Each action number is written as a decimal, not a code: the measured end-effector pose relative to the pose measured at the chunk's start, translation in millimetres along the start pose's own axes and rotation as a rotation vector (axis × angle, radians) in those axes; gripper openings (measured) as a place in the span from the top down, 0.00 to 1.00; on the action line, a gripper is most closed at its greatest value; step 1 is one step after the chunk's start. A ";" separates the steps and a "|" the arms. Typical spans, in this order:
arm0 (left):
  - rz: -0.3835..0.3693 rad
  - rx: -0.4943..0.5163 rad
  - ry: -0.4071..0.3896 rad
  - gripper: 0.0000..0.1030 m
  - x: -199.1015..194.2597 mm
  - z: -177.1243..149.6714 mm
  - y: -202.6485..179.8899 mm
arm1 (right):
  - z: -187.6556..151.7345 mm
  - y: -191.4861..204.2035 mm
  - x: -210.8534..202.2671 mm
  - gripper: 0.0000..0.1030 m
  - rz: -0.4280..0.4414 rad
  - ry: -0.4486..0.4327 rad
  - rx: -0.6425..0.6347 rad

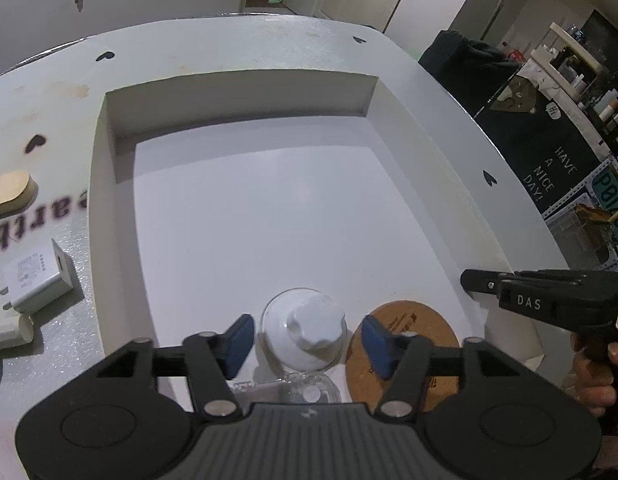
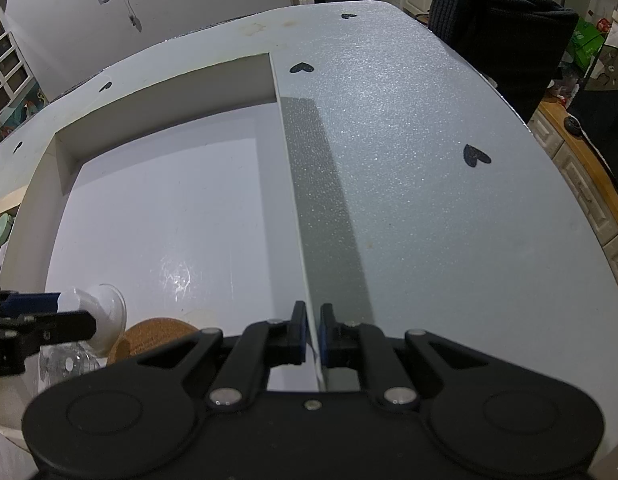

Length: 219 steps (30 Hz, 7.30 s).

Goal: Organize rigid objects
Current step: 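Carry the white cap with the left tool into the tray and lower it, then move the left tool to the grey battery holder and close on it, then carry the battery holder with the left tool into the tray and release, then move the left tool back and close on the salmon wooden wedge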

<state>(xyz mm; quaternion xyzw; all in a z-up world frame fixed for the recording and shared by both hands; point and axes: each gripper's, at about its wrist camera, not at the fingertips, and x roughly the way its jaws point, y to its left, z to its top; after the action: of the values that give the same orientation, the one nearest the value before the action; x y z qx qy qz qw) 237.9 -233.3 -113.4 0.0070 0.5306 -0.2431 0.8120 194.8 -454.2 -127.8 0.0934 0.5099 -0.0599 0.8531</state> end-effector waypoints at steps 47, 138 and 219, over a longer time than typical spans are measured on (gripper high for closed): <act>0.339 -0.209 -0.296 0.00 -102.6 -51.2 173.9 | 4.6 6.9 2.8 0.92 -0.035 0.025 -0.016; -0.112 -0.233 0.011 0.35 51.8 56.0 -22.6 | 1.5 10.3 -0.2 0.88 -0.080 0.015 0.049; 0.328 -0.007 -0.256 0.00 -51.2 -61.3 220.3 | -0.7 10.9 -0.7 0.87 -0.085 0.001 0.063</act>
<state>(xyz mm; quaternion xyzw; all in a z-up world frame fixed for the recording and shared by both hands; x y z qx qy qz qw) 257.6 -2.7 -150.2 0.0597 0.4157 -0.1045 0.9015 196.1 -443.4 -126.4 0.0984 0.5117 -0.1120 0.8461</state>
